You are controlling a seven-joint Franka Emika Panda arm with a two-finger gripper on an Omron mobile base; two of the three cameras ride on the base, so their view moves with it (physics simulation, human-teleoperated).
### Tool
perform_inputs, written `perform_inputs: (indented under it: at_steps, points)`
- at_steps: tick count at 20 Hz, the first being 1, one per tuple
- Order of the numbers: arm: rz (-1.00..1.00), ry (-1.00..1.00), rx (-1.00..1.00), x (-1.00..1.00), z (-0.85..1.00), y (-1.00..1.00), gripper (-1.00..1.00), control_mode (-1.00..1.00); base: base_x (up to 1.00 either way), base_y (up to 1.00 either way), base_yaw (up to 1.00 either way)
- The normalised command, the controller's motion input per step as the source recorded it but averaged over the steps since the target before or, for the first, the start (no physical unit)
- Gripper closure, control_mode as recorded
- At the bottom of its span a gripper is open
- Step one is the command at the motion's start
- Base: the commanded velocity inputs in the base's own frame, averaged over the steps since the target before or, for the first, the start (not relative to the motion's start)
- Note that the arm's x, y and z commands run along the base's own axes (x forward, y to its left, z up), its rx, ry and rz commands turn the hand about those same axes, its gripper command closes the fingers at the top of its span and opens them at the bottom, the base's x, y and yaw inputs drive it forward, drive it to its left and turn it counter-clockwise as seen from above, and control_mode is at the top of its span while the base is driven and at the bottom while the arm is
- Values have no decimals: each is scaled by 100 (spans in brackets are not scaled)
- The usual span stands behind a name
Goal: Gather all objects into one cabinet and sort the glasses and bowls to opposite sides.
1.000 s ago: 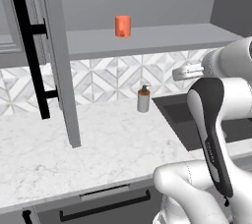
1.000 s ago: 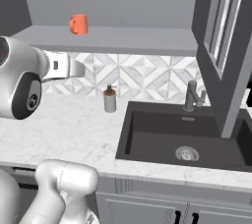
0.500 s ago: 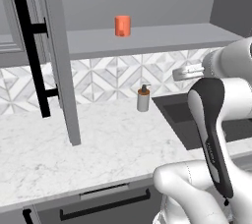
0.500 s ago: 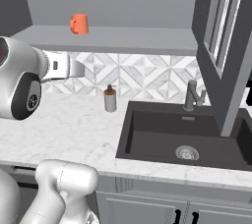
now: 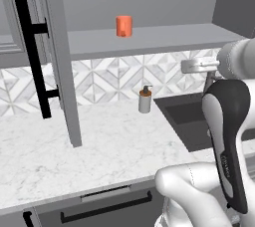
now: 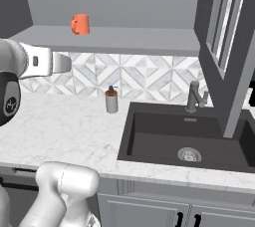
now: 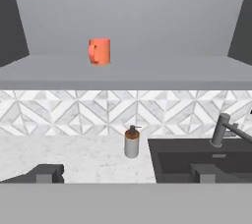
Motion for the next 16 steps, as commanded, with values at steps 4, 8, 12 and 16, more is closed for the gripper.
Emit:
perform_inputs:
  at_steps: [4, 8, 12, 16]
  points:
    - [0, -1, 0, -4, 75, 57, -100, -100, 0, 0, 0]
    - [3, 2, -4, -1, 22, 50, -100, -100, 0, 0, 0]
    - [4, -4, 0, 22, -13, 15, -100, -100, 0, 0, 0]
    - [0, -9, 0, 39, 0, 7, -100, -100, 0, 0, 0]
